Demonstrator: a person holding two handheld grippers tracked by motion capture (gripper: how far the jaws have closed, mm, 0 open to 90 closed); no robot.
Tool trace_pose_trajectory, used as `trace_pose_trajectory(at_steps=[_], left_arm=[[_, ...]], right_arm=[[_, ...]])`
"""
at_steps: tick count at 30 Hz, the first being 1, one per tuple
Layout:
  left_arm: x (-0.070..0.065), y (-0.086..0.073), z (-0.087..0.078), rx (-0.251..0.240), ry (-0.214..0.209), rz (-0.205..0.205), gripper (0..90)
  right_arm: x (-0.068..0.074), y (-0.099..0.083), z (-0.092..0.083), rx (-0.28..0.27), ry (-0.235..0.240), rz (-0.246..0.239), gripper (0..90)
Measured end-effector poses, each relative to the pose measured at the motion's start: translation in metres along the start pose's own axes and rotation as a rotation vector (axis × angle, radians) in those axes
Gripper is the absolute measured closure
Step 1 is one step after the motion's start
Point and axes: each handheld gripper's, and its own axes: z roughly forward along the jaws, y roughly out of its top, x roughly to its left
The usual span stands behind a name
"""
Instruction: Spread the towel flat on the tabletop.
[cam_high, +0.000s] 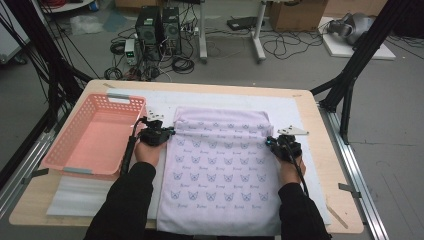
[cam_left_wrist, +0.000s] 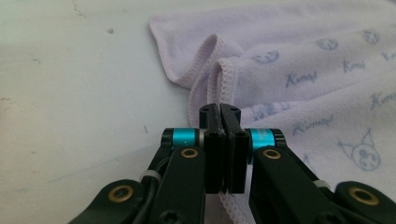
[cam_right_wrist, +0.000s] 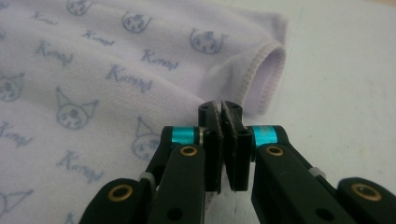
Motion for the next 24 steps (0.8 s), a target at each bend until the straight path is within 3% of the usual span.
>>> trace_pose_trajectory(at_steps=[1,3,5,6,9,11,17,24], left_arm=[[-0.002,0.000,0.000,-0.001,-0.004,0.004,85.1],[-0.006,0.000,-0.003,0.007,-0.049,0.014,66.5],[-0.013,-0.001,-0.010,0.018,-0.052,0.076,57.5],[-0.015,-0.002,-0.014,0.013,-0.062,0.085,53.9],[-0.021,-0.007,-0.026,-0.002,-0.077,0.070,45.0],[-0.024,-0.013,-0.033,0.004,-0.099,0.059,43.0],[-0.032,-0.035,-0.054,0.074,-0.115,0.110,42.6],[-0.032,-0.060,-0.072,0.068,-0.171,0.092,42.4]], right_arm=[[0.000,0.000,0.001,-0.004,-0.001,0.005,86.8],[0.001,0.000,-0.001,0.003,-0.001,0.005,83.9],[0.003,0.001,-0.007,0.008,0.013,-0.015,76.4],[0.004,0.001,-0.012,0.002,0.007,-0.032,74.2],[0.003,0.000,-0.030,-0.036,0.026,-0.032,67.6],[0.001,-0.003,-0.042,-0.042,0.057,-0.019,64.2],[0.004,-0.030,-0.068,-0.002,0.098,-0.046,62.6],[0.006,-0.051,-0.080,0.027,0.142,-0.008,58.7]])
